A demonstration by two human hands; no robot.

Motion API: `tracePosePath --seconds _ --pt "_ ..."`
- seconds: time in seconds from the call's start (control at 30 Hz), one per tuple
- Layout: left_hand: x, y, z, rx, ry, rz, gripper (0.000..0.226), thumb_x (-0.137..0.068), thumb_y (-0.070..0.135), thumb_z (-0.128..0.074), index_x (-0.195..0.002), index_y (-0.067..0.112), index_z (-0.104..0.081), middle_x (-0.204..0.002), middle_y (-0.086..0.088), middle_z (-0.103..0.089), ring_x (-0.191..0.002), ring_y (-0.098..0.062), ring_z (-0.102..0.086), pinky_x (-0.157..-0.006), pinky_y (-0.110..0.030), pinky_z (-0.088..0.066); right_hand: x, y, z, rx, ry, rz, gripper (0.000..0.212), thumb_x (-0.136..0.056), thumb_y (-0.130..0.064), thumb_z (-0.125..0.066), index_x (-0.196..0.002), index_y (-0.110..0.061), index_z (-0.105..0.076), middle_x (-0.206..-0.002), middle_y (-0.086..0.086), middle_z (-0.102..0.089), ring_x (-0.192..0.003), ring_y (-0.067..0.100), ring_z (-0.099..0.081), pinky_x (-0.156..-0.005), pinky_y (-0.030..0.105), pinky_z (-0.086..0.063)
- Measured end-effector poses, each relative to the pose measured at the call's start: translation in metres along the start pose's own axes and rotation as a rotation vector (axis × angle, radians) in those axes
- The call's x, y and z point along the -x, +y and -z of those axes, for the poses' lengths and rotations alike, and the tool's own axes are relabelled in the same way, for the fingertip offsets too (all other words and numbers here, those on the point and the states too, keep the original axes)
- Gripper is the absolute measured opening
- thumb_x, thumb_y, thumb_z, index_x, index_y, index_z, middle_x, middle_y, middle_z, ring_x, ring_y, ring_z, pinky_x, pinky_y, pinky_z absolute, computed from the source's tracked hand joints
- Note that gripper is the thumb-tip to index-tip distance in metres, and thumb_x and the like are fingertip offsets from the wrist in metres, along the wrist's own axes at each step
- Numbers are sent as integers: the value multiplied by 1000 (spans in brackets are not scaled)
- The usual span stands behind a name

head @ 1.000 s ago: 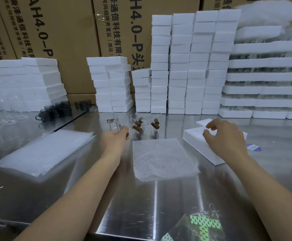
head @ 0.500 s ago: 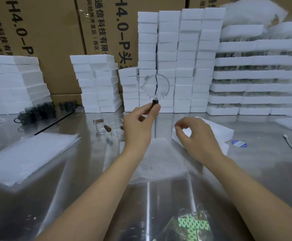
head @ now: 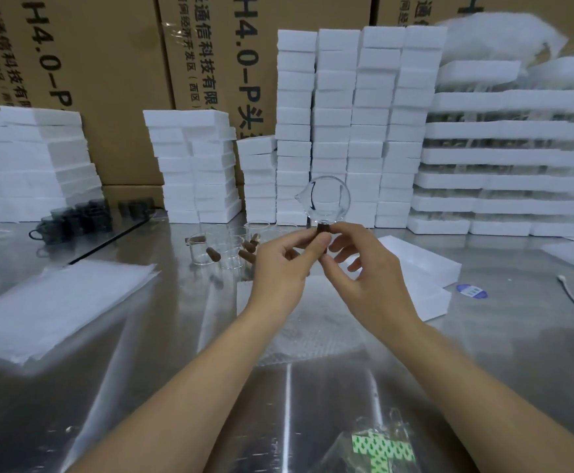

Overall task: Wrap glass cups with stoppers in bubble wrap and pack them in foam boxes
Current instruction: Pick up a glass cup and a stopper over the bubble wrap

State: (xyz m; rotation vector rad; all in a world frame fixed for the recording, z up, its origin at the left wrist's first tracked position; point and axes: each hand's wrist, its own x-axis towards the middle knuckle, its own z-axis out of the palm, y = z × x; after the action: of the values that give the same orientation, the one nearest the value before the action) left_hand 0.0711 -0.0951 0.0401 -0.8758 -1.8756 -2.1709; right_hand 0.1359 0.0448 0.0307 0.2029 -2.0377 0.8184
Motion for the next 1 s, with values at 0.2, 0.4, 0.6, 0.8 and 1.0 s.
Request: tracePosePath --seconds 0.2,0.4,0.6,0.8,1.0 --pt "2 2 -3 52 -53 50 17 -96 29 -81 -112 25 -84 -101 3 -83 -80 -5 -66 -68 -15 -49 0 -4 -1 -23 45 -52 39 -87 -35 -77 -116 -49 -55 -100 -20 -68 -96 10 -68 -72 21 -52" --pt "0 7 -5 0 15 -31 13 -89 28 -89 -100 23 -84 -96 5 -82 -81 -8 -68 -72 -24 -53 1 -17 -3 -184 114 -115 29 -90 -11 -77 -115 -23 -71 -96 -14 -76 -95 9 -71 -82 25 -56" --pt "0 15 -5 25 19 -134 22 -89 45 -83 -104 28 -81 -103 8 -80 -82 -12 -65 -71 -38 -49 -5 -36 6 -484 134 -149 19 -99 -7 -70 -116 -16 -75 -107 -5 -79 -103 18 -75 -88 26 -58" --pt "0 13 -6 121 3 -11 17 -92 34 -83 -104 22 -82 -93 0 -77 -79 -13 -67 -68 -27 -53 -8 -39 3 -799 -127 -332 27 -107 -6 -51 -119 -9 -75 -105 6 -79 -87 19 -72 -75 28 -57" --pt "2 10 -10 185 50 84 14 -91 22 -85 -104 17 -84 -73 -1 -71 -63 -10 -60 -55 -21 -50 -6 -30 0 -965 -237 -429 32 -95 -11 -50 -105 -18 -80 -96 2 -76 -79 14 -64 -70 28 -55"
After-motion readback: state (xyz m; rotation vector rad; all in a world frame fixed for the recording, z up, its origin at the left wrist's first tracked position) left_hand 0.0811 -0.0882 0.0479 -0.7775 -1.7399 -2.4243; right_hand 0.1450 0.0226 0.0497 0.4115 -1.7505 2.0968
